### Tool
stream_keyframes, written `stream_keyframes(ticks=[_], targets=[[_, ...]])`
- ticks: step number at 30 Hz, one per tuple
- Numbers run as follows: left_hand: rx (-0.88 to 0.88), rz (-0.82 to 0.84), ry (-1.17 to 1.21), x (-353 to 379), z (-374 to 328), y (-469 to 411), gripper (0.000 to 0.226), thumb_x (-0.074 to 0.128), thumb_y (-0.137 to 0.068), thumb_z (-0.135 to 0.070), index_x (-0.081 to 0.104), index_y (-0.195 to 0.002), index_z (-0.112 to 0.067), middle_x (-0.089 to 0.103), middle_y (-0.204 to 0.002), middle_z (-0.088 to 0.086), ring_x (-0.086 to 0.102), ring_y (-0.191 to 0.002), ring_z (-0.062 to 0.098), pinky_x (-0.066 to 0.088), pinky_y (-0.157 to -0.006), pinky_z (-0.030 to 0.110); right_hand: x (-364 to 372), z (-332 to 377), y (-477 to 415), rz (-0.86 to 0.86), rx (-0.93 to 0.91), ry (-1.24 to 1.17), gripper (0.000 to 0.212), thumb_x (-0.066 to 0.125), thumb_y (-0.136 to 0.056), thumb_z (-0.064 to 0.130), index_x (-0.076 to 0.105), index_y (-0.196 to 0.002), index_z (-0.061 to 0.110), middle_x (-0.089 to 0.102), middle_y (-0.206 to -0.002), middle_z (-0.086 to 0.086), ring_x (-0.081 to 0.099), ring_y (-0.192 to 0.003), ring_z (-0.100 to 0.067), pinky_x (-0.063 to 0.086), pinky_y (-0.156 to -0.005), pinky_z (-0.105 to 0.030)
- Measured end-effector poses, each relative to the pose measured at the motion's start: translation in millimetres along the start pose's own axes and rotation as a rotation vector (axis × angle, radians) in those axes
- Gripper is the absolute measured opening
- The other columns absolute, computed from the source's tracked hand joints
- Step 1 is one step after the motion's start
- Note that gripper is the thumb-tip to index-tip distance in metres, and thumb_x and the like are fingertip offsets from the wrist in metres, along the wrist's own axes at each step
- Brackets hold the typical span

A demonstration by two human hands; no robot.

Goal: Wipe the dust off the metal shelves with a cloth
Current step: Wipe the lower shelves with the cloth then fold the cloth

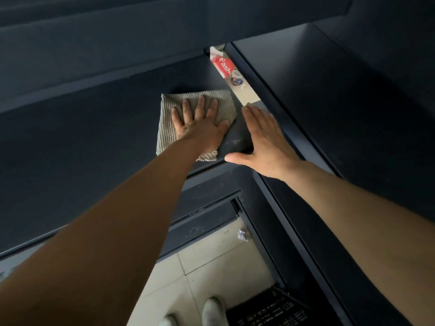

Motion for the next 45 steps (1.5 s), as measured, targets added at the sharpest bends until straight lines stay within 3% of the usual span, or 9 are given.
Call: stream_keyframes(ticks=[7,15,25,30,35,45], targets=[[0.123,0.054,-0.021,3.2,-34.1,-6.5,0.061,0.021,-0.093,-0.056,-0.007,-0.144,-0.037,-0.017,-0.155,-0.006,-0.024,-0.138,0.028,-0.019,-0.107,0.051,-4.5,-18.3,7.6,-0.011,0.059,-0.049,0.118,0.066,-0.073,0.063,0.0,-0.152,0.004,0.0,-0.161,-0.012,-0.003,-0.148,-0.023,-0.002,-0.119,-0.04],[0.275,0.044,-0.053,9.3,-28.0,14.0,0.058,0.018,-0.093,-0.057,-0.003,-0.144,-0.04,-0.013,-0.155,-0.008,-0.022,-0.139,0.026,-0.019,-0.109,0.05,-6.1,-15.6,18.4,0.048,0.109,0.002,0.12,0.065,-0.076,0.06,-0.012,-0.15,0.006,-0.011,-0.16,-0.011,-0.011,-0.147,-0.022,-0.009,-0.116,-0.034],[0.368,0.013,-0.074,15.3,1.9,61.5,0.053,0.014,-0.096,-0.05,-0.004,-0.145,-0.037,-0.011,-0.155,-0.01,-0.021,-0.14,0.019,-0.017,-0.112,0.046,-16.7,15.8,30.1,0.047,0.077,0.112,0.115,0.064,-0.079,0.057,-0.01,-0.151,0.007,-0.007,-0.161,-0.012,-0.008,-0.148,-0.024,-0.007,-0.117,-0.037],[0.325,0.011,-0.077,10.5,45.6,78.4,0.054,0.013,-0.095,-0.051,-0.005,-0.144,-0.038,-0.012,-0.154,-0.013,-0.02,-0.14,0.016,-0.016,-0.113,0.045,-14.0,32.3,29.7,0.067,0.069,0.132,0.114,0.063,-0.08,0.057,-0.011,-0.151,0.008,-0.007,-0.161,-0.012,-0.008,-0.148,-0.024,-0.008,-0.116,-0.036],[0.149,-0.032,-0.023,5.6,92.4,93.8,0.054,0.015,-0.094,-0.053,-0.003,-0.144,-0.041,-0.01,-0.154,-0.015,-0.018,-0.141,0.015,-0.014,-0.113,0.043,-7.4,41.5,25.7,0.103,0.073,0.098,0.111,0.058,-0.082,0.06,-0.013,-0.151,0.009,-0.011,-0.16,-0.01,-0.011,-0.148,-0.023,-0.006,-0.119,-0.037],[0.001,-0.049,-0.025,3.1,63.1,60.4,0.061,0.016,-0.093,-0.056,-0.006,-0.145,-0.035,-0.011,-0.155,-0.01,-0.018,-0.141,0.023,-0.015,-0.112,0.049,2.1,42.4,9.0,0.094,0.018,-0.033,0.1,0.052,-0.087,0.06,-0.006,-0.152,0.009,-0.005,-0.161,-0.009,-0.004,-0.148,-0.021,0.0,-0.119,-0.035]])
Point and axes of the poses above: each hand's wrist, its own y-axis away from the middle knuckle, its own x-axis out of the palm, z = x × y, the point moved 1 cm from there along -y, towards the middle knuckle
